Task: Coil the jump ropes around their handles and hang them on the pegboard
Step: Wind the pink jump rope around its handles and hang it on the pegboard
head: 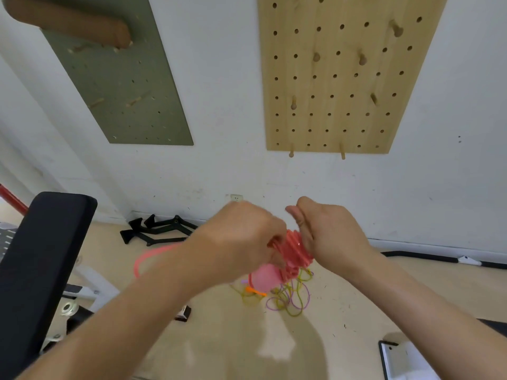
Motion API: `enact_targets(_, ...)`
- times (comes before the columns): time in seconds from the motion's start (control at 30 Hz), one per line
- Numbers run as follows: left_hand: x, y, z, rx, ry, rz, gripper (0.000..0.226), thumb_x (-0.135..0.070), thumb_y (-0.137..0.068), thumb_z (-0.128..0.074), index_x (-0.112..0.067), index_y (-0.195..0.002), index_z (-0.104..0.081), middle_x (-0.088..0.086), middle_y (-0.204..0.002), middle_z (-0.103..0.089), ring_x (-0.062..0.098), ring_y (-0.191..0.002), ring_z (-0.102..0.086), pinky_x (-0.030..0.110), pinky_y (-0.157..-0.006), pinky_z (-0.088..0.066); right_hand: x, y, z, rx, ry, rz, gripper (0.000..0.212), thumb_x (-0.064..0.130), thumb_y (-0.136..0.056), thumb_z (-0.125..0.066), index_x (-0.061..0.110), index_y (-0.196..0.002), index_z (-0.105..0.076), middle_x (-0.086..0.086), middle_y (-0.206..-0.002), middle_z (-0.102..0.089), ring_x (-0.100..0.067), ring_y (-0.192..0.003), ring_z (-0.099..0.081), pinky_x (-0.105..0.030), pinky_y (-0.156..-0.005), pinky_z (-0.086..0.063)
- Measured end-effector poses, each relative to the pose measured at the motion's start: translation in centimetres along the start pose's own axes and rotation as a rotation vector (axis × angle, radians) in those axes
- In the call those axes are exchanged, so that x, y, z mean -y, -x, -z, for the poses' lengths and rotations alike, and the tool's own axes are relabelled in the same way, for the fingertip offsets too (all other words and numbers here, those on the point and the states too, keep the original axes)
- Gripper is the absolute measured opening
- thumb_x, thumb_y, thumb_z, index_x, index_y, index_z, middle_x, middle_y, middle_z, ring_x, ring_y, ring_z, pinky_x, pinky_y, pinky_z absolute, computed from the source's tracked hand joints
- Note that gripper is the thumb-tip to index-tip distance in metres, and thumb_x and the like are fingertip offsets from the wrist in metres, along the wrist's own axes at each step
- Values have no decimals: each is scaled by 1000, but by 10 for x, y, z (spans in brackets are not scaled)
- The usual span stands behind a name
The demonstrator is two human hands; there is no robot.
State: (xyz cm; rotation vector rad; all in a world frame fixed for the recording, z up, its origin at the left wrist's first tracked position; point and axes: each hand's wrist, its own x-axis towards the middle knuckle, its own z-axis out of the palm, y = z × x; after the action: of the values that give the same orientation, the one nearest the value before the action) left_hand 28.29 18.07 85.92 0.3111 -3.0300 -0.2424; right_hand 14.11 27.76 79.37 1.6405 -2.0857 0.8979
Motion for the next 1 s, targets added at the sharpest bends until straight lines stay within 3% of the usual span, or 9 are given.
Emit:
enact_targets(0.1,12,-6,7,18,489,165,19,-20,-60,-85,-24,-77,-76,-5,-72,-72,10,-73,-66,30,-75,-53,5,0,11,13,-81,75,32,35,-95,-34,18,-68,-37,0,-45,-37,-28,-37,-38,-28,-42,-22)
enact_targets(0.23,28,-10,-9,31,899,172,21,4,-60,-80,-17,-63,-75,3,-65,-72,14,-63,-63,31,-70,-54,1,-5,19,29,-275,32,37,42,-95,-30,18,-68,-40,-5,-49,-50,-26,-45,-45,-34,-50,-33)
enact_targets(0.37,36,-14,-32,-60,1109,238,2,-11,-69,-71,-13,-67,-71,10,-63,-64,19,-58,-50,24,-56,-39,-1,-8,21,-31,-463,-91,36,41,-93,-35,31,-60,-41,10,-46,-47,-7,-51,-50,-12,-50,-33)
enact_targets(0.43,39,-12,-45,-117,1194,287,10,-11,-75,-68,-16,-66,-71,11,-65,-63,19,-59,-51,26,-59,-36,-4,-11,19,-97,-629,-238,41,35,-94,-40,25,-55,-44,10,-42,-47,-5,-44,-47,-10,-47,-31)
enact_targets(0.57,22,-1,-64,-232,1317,437,31,-3,-63,-57,-29,-52,-72,-8,-44,-54,3,-39,-46,15,-40,-36,-14,-13,3,-226,-779,-518,50,26,-101,-41,14,-52,-44,10,-34,-44,-5,-32,-40,-11,-38,-28)
enact_targets(0.67,11,2,-82,-332,1223,485,42,7,-88,-49,-16,-56,-60,0,-47,-41,5,-38,-31,21,-44,-26,-22,-8,-14,-276,-800,-682,51,25,-103,-39,12,-53,-44,7,-33,-41,-8,-32,-37,-19,-42,-29)
enact_targets(0.83,-4,10,-111,-366,1005,481,27,-31,-93,-41,-34,-68,-51,-12,-55,-40,9,-46,-31,30,-50,-31,-28,-3,-35,-370,-726,-830,51,25,-102,-37,12,-54,-44,1,-41,-43,-20,-41,-42,-25,-52,-33)
enact_targets(0.93,-15,11,-102,-332,1022,472,25,-35,-91,-56,-27,-69,-48,-14,-52,-34,5,-48,-29,29,-55,-37,-23,3,-38,-413,-595,-824,48,21,-103,-36,13,-56,-43,-3,-51,-46,-16,-51,-45,-28,-56,-35)
enact_targets(1.0,-18,8,-91,-330,1081,550,35,-52,-83,-61,-25,-61,-55,-12,-48,-32,5,-45,-29,27,-52,-36,-15,8,-39,-449,-519,-778,45,21,-103,-35,15,-59,-41,2,-53,-45,-8,-52,-46,-19,-54,-33)
